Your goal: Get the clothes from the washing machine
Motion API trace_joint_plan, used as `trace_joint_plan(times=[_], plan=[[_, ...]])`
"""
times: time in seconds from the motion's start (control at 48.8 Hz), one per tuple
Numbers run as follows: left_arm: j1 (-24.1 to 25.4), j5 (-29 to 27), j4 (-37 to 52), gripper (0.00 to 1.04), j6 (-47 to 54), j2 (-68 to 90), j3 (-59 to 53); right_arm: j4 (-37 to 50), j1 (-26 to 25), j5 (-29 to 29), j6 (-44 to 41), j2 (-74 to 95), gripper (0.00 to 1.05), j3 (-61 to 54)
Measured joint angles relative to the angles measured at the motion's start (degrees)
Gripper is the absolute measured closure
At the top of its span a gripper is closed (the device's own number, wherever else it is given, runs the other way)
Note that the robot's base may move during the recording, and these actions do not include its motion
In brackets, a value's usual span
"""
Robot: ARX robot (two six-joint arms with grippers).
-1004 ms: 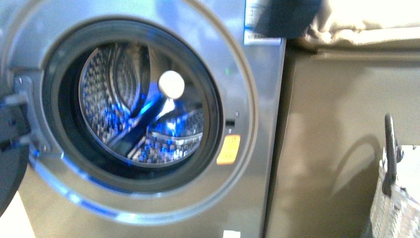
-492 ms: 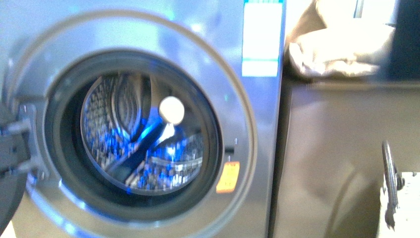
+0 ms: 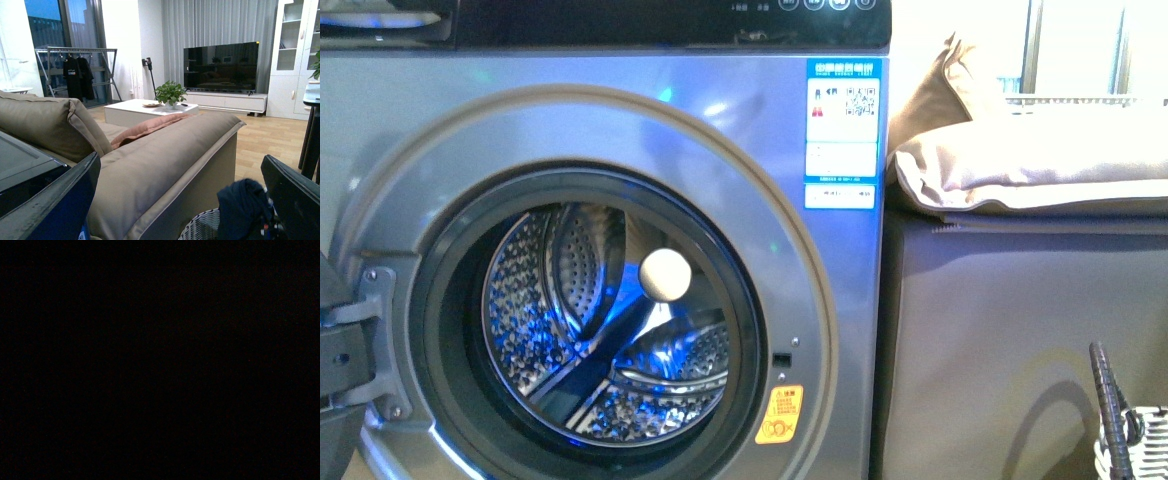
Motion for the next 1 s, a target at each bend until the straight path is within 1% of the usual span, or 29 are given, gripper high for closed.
trace_joint_plan(times=[0.082,0.164,0.184,0.246,0.307,0.369,0.389,0.451,0.717,0.82,0.902,1.004], plan=[[0.00,0.00,0.00,0.07,0.00,0.00,0.00,-0.81,-0.11,0.42,0.33,3.52,0.63,-2.69],[0.02,0.00,0.00,0.07,0.00,0.00,0.00,-1.60,-0.11,-0.48,1.95,5.22,0.49,-5.42],[0.00,0.00,0.00,0.07,0.00,0.00,0.00,-1.75,-0.11,-0.61,2.19,5.22,0.47,-5.68],[0.00,0.00,0.00,0.07,0.00,0.02,0.00,-2.54,0.33,-0.83,3.65,5.01,0.33,-6.69],[0.02,0.00,0.00,0.07,0.00,0.00,0.00,-2.54,0.92,-0.37,4.59,4.28,0.22,-6.69],[0.02,0.00,0.00,0.07,0.02,0.00,0.02,-1.99,1.75,-0.09,6.29,2.21,0.07,-6.71],[0.02,0.00,0.00,0.07,0.02,0.00,0.00,-1.73,2.01,-0.04,6.99,1.25,0.06,-6.71],[0.00,0.02,0.00,0.07,0.00,0.00,0.00,-1.25,2.54,-0.13,7.89,-1.11,0.08,-6.71],[0.00,0.00,0.00,0.07,0.00,0.00,0.00,-1.46,4.92,0.39,13.27,-9.86,0.08,-3.78],[0.00,0.00,0.00,0.07,0.02,0.00,0.00,-3.80,5.40,3.58,13.51,-10.49,0.08,-1.16],[0.00,0.00,0.00,0.07,0.00,0.00,0.02,-3.96,5.46,6.45,12.52,-10.08,0.08,0.09],[0.00,0.00,0.00,0.07,0.00,0.00,0.00,-3.89,5.86,9.42,7.93,-9.55,0.08,1.01]])
